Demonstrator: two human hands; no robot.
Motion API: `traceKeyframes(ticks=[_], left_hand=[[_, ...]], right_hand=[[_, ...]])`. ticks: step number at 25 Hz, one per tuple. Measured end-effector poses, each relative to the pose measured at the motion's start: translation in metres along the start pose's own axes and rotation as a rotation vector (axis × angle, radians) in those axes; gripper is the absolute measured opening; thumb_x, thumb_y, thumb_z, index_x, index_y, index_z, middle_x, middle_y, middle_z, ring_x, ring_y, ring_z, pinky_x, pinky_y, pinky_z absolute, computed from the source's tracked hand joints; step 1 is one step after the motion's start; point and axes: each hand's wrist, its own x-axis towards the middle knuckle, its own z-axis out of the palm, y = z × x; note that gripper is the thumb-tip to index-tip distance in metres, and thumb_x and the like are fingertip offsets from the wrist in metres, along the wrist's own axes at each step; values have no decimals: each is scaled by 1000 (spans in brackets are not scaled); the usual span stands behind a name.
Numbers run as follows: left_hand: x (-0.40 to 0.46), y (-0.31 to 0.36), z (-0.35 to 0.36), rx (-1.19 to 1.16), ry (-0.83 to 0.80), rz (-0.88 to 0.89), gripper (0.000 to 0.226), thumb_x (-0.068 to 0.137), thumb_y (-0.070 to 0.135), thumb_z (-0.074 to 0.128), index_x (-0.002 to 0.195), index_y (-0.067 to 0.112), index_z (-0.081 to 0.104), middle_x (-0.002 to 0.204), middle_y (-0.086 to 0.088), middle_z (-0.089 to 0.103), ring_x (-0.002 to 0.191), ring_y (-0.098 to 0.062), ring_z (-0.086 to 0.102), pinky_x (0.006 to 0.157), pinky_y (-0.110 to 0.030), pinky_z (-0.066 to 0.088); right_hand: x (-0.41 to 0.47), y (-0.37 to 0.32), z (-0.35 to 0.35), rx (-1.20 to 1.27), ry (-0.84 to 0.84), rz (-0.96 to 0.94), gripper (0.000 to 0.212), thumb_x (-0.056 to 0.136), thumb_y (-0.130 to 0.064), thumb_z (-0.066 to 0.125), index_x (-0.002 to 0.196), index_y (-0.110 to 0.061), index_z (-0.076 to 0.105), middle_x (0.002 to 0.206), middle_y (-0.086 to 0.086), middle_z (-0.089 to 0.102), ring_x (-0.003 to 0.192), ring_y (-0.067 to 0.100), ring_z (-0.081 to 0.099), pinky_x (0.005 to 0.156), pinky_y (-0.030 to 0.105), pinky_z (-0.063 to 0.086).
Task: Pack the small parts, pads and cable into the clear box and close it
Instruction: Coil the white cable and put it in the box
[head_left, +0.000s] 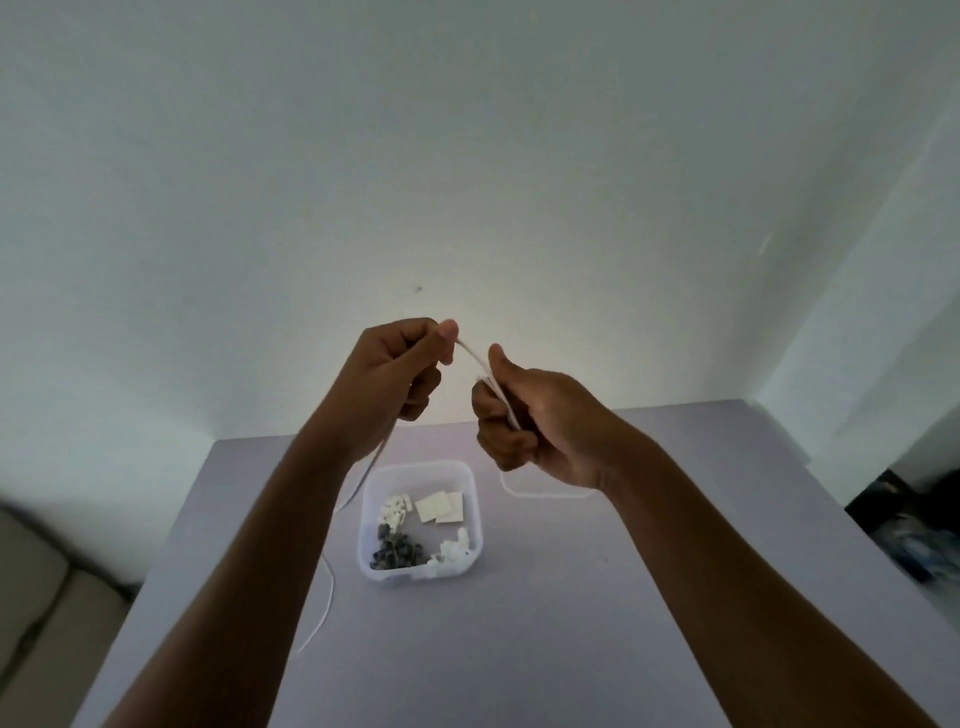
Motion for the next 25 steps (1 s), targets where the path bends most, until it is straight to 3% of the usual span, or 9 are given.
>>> traceKeyframes(ticks=[4,7,10,12,14,18,20,22,25], left_hand=[[-8,-10,2,149,6,-15,47,95,41,46,68,2,46,49,1,28,42,-13,20,41,-21,20],[-16,-9,5,353,-42,-11,49,99,44,41,61,15,38,52,-3,29,45,-14,23,43,-23,22],[-21,4,-1,596,-18,57,52,100,42,43,60,11,34,52,5,29,48,-9,26,48,-22,24],[-21,17,-9,711,-24,106,51,97,42,49,58,10,44,49,7,31,46,-7,28,48,-18,26],[-22,28,-17,732,-80,85,43,95,43,54,59,20,58,44,6,35,43,-7,30,47,-16,27],[-22,30,-38,465,-96,16,35,92,38,60,63,17,63,45,2,35,43,-12,28,44,-21,27],[-18,24,-47,210,-22,12,34,92,33,61,65,12,59,51,-3,28,44,-15,21,45,-21,22],[-13,15,-46,125,48,43,35,93,32,60,65,13,56,51,1,27,44,-12,20,44,-19,21],[-11,-1,-27,157,59,27,38,93,38,50,64,14,50,48,5,30,41,-8,22,40,-17,22]], right_hand=[[-2,-28,34,605,-313,-184,44,102,-43,31,70,-16,43,48,-3,24,45,11,22,50,25,20],[17,-49,35,808,-7,-593,40,105,-37,30,74,-17,45,54,-3,33,51,11,31,54,24,29],[38,-50,23,150,533,-723,41,106,-38,31,75,-15,46,56,0,38,53,15,36,56,29,32],[49,-35,21,-442,724,-548,45,106,-38,32,75,-10,50,59,2,49,54,17,45,57,31,38],[54,-19,23,-789,625,-311,53,104,-44,34,80,-3,57,64,3,58,55,15,52,59,34,43],[45,-15,30,-667,282,-106,63,101,-56,28,68,-7,52,48,-6,44,40,7,37,48,22,32],[37,-20,32,-489,173,15,61,100,-60,26,61,-15,40,47,-3,34,41,12,27,45,23,23],[28,-24,33,-122,-80,73,58,100,-60,25,61,-17,30,48,-3,22,43,13,17,44,26,14],[24,-41,44,488,-336,-87,51,101,-51,30,61,-19,36,48,-5,21,43,10,17,44,23,15]])
